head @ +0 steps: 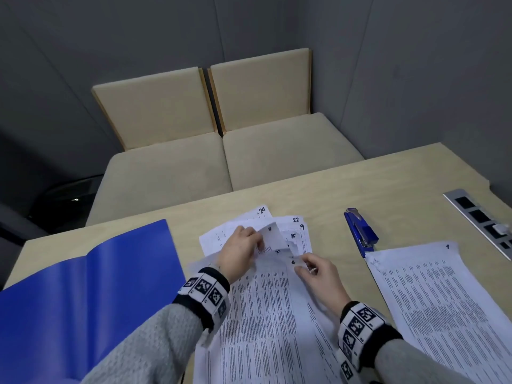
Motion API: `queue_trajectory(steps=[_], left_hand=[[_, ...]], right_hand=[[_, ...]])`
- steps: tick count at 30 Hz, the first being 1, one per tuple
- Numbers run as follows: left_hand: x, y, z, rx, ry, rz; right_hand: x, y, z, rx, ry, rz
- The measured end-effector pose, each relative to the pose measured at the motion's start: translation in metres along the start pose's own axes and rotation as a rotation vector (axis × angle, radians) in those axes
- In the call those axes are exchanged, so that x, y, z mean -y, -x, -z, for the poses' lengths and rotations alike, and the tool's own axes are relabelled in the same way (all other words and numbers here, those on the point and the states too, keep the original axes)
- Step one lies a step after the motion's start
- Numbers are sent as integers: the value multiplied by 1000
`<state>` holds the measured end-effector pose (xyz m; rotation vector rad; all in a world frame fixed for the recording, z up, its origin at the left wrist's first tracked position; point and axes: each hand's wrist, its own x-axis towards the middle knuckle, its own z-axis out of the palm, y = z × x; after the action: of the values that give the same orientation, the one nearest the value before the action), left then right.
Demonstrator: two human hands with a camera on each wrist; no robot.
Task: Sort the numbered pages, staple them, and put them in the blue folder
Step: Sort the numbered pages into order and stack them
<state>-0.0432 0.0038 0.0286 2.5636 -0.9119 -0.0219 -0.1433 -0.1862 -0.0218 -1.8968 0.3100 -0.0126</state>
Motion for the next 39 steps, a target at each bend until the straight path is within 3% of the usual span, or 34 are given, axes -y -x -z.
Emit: queue_trajectory(steps=[3,7,12,15,17,19,23,26,29,33,39], left_hand=[[-3,-1,25,-189,-351,-166],[-9,-9,87,-474,-369,-120],[-13,-14,168,-752,-9,-79],[-6,-20,198,-804,303,-13],[4,-24,206,-735,374,51],[12,-27,206,-577,360,105],[27,-30,179,-62,363,187],[34,-26,136,261,342,197],[28,-19,88,385,311,157],[20,-6,33,563,301,213],[-7,-6,11,572,520,380]], right_hand=[[-2,-2,0,-16,-64,-50],[0,-2,4,68,-178,-72],[6,-1,24,179,-366,-162],[4,-4,36,264,-457,-175],[13,-3,43,302,-568,-192],[21,-1,48,345,-665,-185],[26,1,49,388,-760,-173],[22,-4,36,258,-659,-151],[11,-6,24,182,-545,-144],[4,-5,7,101,-449,-166],[-10,-12,-15,15,-284,-222]])
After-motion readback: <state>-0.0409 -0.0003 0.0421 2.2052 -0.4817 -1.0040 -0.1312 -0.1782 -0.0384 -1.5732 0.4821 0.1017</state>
